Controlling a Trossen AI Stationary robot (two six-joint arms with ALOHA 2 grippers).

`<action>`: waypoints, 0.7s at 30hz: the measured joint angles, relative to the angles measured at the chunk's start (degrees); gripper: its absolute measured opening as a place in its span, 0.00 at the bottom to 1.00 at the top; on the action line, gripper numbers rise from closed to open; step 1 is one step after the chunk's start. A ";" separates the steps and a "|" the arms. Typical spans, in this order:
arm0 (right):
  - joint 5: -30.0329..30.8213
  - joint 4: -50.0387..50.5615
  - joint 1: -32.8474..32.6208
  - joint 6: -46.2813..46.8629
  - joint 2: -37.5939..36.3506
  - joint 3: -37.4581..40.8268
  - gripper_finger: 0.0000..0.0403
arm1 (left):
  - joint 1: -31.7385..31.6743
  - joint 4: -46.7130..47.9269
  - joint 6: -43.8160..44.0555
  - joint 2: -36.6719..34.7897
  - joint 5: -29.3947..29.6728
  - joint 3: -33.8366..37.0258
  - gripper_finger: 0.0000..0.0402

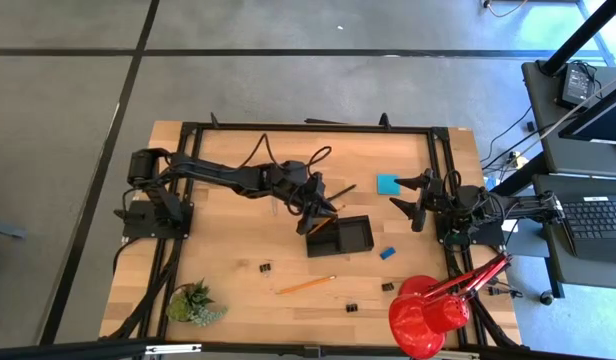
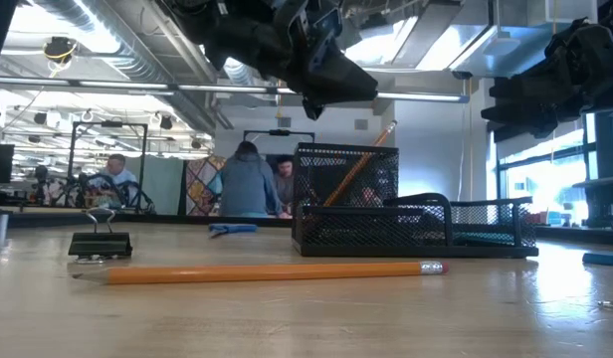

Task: Pick and place office supplies into organizer
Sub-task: Put the top left black binder clip into the black desk organizer

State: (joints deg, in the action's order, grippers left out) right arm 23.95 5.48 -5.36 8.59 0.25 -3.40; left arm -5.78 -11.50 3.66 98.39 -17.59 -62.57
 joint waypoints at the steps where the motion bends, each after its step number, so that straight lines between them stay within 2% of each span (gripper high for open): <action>1: 0.00 -0.01 0.01 0.07 -0.02 -0.01 0.77 | 0.00 -0.56 -0.58 -0.27 -0.05 0.00 0.18; 6: -0.01 0.02 -0.01 0.03 -0.02 0.01 0.77 | 0.41 1.95 -4.59 -3.98 -0.69 -0.02 0.18; 11: -0.01 0.02 0.02 0.01 -0.02 0.01 0.77 | 3.05 10.15 -7.36 -8.17 -0.15 -0.04 0.18; 21: -0.01 0.01 0.01 0.08 -0.02 -0.01 0.77 | 11.82 25.77 -1.84 -9.48 8.31 -0.04 0.18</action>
State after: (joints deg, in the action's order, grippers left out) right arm 23.94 5.48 -5.35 8.67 0.23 -3.41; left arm 6.04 14.26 1.81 88.91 -9.28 -62.61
